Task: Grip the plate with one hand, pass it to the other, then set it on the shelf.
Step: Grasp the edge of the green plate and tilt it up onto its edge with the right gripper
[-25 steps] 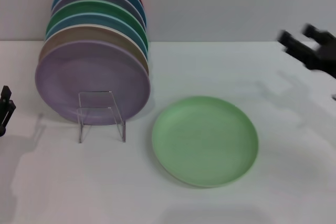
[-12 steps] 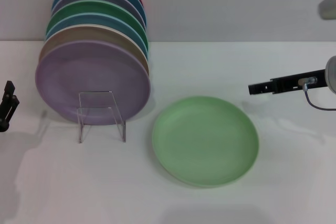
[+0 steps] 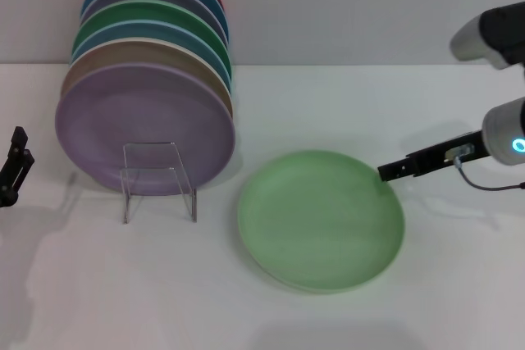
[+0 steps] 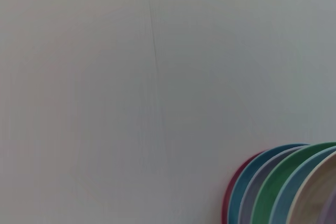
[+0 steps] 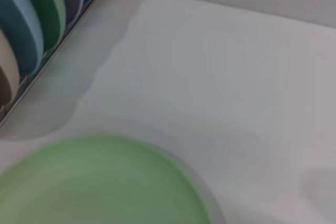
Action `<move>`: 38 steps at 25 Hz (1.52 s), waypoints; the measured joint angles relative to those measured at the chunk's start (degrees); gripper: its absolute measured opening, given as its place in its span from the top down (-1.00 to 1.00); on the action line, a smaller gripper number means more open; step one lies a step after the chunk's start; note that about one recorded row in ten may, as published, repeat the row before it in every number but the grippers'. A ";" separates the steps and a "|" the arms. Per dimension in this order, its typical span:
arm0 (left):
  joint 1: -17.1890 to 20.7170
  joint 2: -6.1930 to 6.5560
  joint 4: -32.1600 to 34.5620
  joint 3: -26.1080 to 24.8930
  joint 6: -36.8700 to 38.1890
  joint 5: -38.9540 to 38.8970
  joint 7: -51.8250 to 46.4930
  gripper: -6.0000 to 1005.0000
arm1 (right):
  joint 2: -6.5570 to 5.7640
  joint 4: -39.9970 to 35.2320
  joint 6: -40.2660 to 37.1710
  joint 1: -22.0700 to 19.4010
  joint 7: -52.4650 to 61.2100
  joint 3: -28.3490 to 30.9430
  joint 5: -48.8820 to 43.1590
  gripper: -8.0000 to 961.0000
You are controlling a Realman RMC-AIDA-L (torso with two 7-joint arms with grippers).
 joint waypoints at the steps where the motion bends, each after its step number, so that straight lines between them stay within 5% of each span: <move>1: 0.00 0.00 0.00 0.00 0.00 0.00 0.00 -0.65 | 0.00 -0.51 -0.18 0.25 -0.14 -0.32 -0.03 -0.69; 23: -0.86 0.00 0.00 0.14 -0.70 0.30 -0.05 -0.65 | -0.12 -9.41 -2.43 4.89 -2.04 -4.90 -0.27 -0.69; 33: -1.28 0.00 0.01 0.14 -1.54 0.33 -0.05 -0.65 | -0.31 -12.05 -2.72 6.34 -3.26 -4.96 -0.27 -0.50; 38: -1.28 0.00 0.00 0.14 -1.58 0.32 -0.05 -0.65 | -0.32 -12.05 -2.72 6.37 -3.44 -5.18 -0.27 -0.02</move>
